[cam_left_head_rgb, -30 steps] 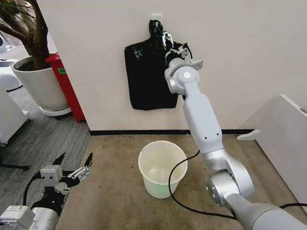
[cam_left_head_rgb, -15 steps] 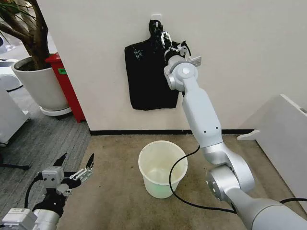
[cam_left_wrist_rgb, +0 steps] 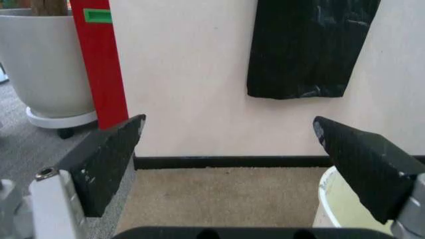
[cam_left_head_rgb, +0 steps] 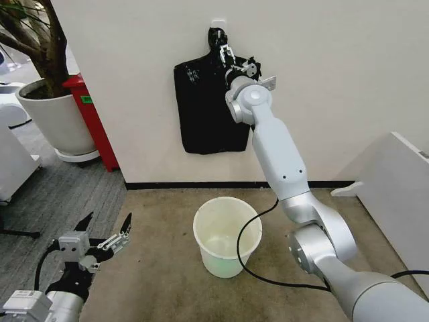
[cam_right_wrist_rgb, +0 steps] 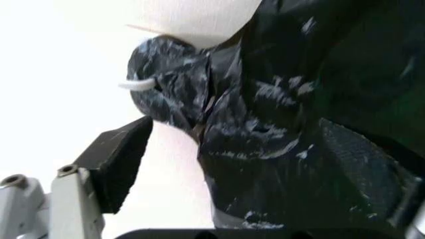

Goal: Place the garbage bag over the trash bin.

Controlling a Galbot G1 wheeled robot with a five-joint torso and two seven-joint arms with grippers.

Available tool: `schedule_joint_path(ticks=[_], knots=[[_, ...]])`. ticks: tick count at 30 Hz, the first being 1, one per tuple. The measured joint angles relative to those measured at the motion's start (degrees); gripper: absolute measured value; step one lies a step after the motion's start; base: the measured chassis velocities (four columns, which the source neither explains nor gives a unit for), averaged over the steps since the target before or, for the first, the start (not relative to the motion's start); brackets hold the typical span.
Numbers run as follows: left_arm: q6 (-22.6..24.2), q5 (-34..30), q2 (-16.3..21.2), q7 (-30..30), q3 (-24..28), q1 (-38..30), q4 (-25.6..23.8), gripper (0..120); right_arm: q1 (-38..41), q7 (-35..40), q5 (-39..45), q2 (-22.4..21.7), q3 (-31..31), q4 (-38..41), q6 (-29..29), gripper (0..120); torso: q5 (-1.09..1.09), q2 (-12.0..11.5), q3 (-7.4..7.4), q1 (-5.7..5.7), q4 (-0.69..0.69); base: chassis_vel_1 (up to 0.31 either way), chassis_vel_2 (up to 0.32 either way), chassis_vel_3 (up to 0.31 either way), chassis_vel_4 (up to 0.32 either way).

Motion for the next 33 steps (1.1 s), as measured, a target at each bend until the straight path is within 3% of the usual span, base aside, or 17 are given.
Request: schedule_joint_path(ticks=[7, 19, 33], knots=[[0.0, 0.1, -0.5, 0.2, 0.3, -0.2, 0.0, 100, 1.5, -1.1, 0.0, 0.0, -0.9, -1.6, -0.3, 65, 0.00, 0.0, 0.00, 0.00, 0.01, 0.000, 0.000, 0.000, 0.000], [0.0, 0.1, -0.3, 0.2, 0.1, 0.0, 0.0, 100, 2.1, -2.3, -0.9, 0.0, -0.9, -3.2, -0.3, 48, 0.00, 0.0, 0.00, 0.00, 0.01, 0.000, 0.000, 0.000, 0.000], [0.0, 0.1, -0.6, 0.2, 0.1, 0.3, 0.0, 100, 2.0, -2.0, -2.3, 0.0, -0.3, -2.7, -0.9, 10, 0.00, 0.0, 0.00, 0.00, 0.00, 0.000, 0.000, 0.000, 0.000]])
